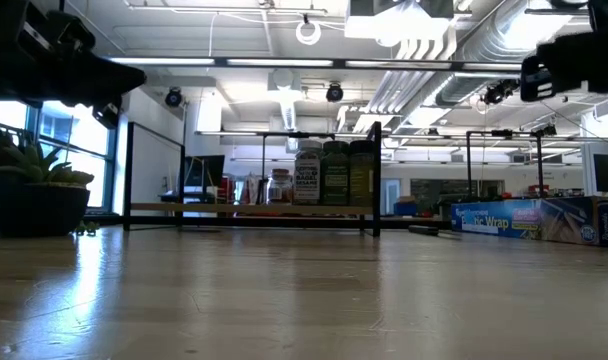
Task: Shelf spices
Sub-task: Return to Home Position
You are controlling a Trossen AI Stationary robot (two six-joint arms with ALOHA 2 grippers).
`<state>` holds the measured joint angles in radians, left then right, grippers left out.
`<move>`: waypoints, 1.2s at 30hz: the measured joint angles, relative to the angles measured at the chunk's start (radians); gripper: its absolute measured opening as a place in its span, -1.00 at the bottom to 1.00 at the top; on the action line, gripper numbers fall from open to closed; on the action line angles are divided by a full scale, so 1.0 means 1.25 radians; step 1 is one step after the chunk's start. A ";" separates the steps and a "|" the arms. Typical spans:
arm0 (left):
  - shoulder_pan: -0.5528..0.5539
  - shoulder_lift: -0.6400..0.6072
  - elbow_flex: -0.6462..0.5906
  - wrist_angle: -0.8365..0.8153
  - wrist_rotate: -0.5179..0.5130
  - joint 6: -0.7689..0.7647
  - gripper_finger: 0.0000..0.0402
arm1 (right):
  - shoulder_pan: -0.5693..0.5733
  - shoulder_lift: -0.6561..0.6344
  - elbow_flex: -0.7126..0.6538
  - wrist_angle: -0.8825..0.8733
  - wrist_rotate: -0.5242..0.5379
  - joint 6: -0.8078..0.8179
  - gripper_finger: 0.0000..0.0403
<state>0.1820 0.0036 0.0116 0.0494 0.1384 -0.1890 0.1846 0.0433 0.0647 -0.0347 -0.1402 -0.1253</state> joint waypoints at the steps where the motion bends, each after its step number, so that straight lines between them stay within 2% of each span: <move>1: -0.010 0.000 0.000 0.000 0.000 0.000 -0.96 | -0.003 0.000 0.000 0.029 0.016 0.014 -0.67; 4: -0.034 0.000 0.000 0.000 0.000 0.000 -0.96 | -0.015 -0.001 0.001 0.121 0.072 0.033 -0.67; 9: -0.033 0.000 0.000 0.000 0.001 0.000 -0.96 | -0.071 -0.013 0.001 0.176 0.077 0.048 -0.67; 12: -0.026 0.000 0.000 0.000 0.001 0.000 -0.96 | -0.121 -0.034 0.002 0.175 0.018 0.089 -0.67; 16: -0.024 0.000 0.000 0.000 0.000 0.000 -0.96 | -0.178 -0.032 0.002 0.185 -0.133 0.121 -0.67; 19: -0.024 0.000 0.000 -0.001 0.000 0.000 -0.96 | -0.198 -0.031 0.001 0.144 -0.163 0.161 -0.67; 22: -0.024 0.000 0.000 -0.001 0.000 0.000 -0.96 | -0.205 -0.030 -0.019 0.138 -0.133 0.176 -0.67; 25: -0.024 0.000 0.000 -0.001 0.000 0.000 -0.96 | -0.206 -0.030 -0.044 0.122 -0.050 0.191 -0.67; 29: -0.024 0.000 0.000 -0.001 0.000 0.000 -0.96 | -0.206 -0.028 -0.044 0.052 0.016 0.318 -0.67; 33: -0.024 0.000 0.000 -0.001 0.000 0.000 -0.96 | -0.206 -0.024 -0.044 0.050 0.031 0.388 -0.67; 36: -0.024 0.000 0.000 -0.001 0.000 0.000 -0.96 | -0.206 -0.024 -0.044 0.050 0.031 0.388 -0.67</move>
<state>0.1520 0.0036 0.0116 0.0487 0.1383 -0.1890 -0.0723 0.0135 0.0101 0.0277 -0.1013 0.3602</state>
